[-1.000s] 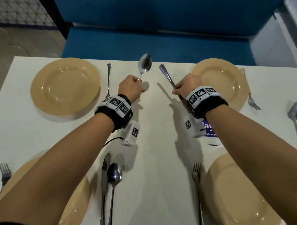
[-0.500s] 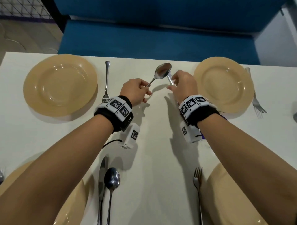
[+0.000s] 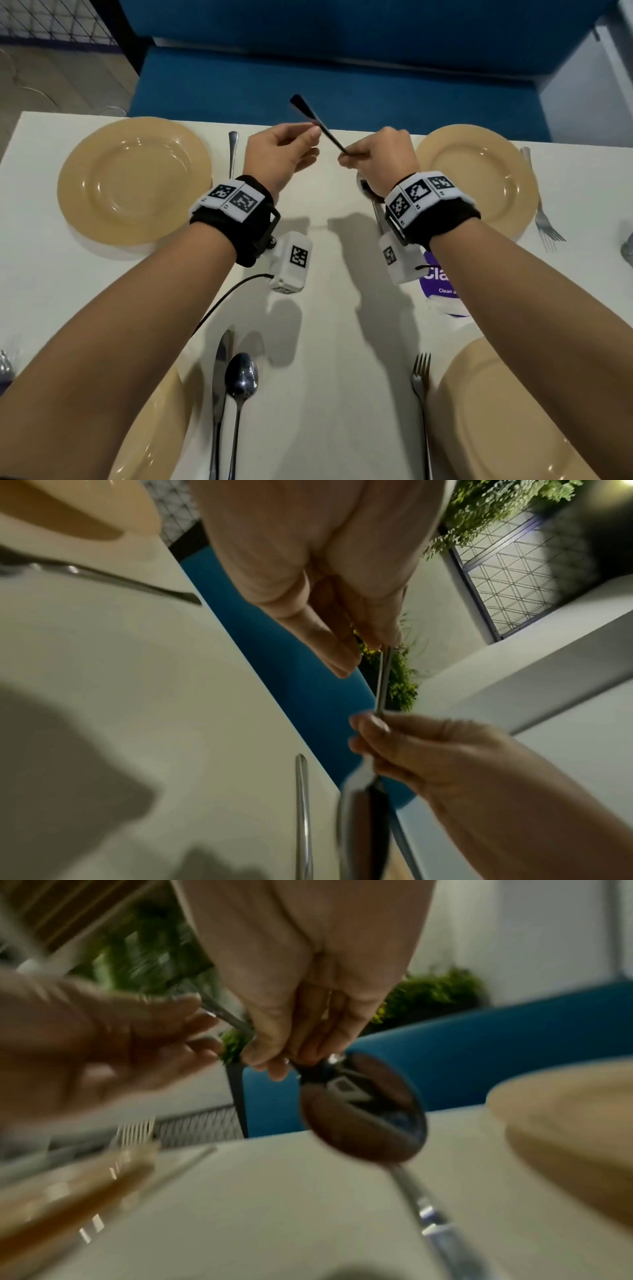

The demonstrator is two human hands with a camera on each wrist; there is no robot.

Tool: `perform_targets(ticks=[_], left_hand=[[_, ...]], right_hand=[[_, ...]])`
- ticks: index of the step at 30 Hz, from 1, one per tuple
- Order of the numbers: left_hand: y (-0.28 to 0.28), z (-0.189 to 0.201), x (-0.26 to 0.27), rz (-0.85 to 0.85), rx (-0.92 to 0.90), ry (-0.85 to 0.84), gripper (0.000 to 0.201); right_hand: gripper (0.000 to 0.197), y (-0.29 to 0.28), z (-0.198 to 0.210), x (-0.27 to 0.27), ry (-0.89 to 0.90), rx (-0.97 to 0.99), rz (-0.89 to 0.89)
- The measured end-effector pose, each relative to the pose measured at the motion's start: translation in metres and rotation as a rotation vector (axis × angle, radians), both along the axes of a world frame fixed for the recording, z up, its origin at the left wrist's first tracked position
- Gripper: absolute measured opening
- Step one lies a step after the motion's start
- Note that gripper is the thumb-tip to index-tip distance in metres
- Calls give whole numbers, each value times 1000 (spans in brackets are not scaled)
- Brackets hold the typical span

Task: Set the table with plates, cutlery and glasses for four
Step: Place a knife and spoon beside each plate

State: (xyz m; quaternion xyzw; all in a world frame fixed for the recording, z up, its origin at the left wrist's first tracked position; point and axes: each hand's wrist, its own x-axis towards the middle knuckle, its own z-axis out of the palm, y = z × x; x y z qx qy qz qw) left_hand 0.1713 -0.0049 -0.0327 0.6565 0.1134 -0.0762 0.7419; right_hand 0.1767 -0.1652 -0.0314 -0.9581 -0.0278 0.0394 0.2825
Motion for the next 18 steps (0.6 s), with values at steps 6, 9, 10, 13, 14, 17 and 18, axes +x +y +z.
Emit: perform_targets(ticks=[6,9,10,13,14,17,18], left_hand=[[-22,-15,9,-58,139,12,12],[-24,-29,17,-85,218,129,14],[-27,-34,19,-138,263,171,14],[-40,-48,19,-290,392,258,18],[-45,-52,18,-315,419,269,19],[-58,-57,21,-357,532,264,23],[-61,-58,22,-371,584,256,24]], right_hand=[[22,-2,-10,-8,146,267,-145],[27,-23,-23,-5,154,173,-287],[28,-28,-28,-5,172,111,-309],[38,-33,-46,-9,257,-90,-278],[39,-33,-51,-10,267,-117,-268],[39,-30,-59,-13,254,-107,-288],[39,-30,-59,-13,253,-99,-294]])
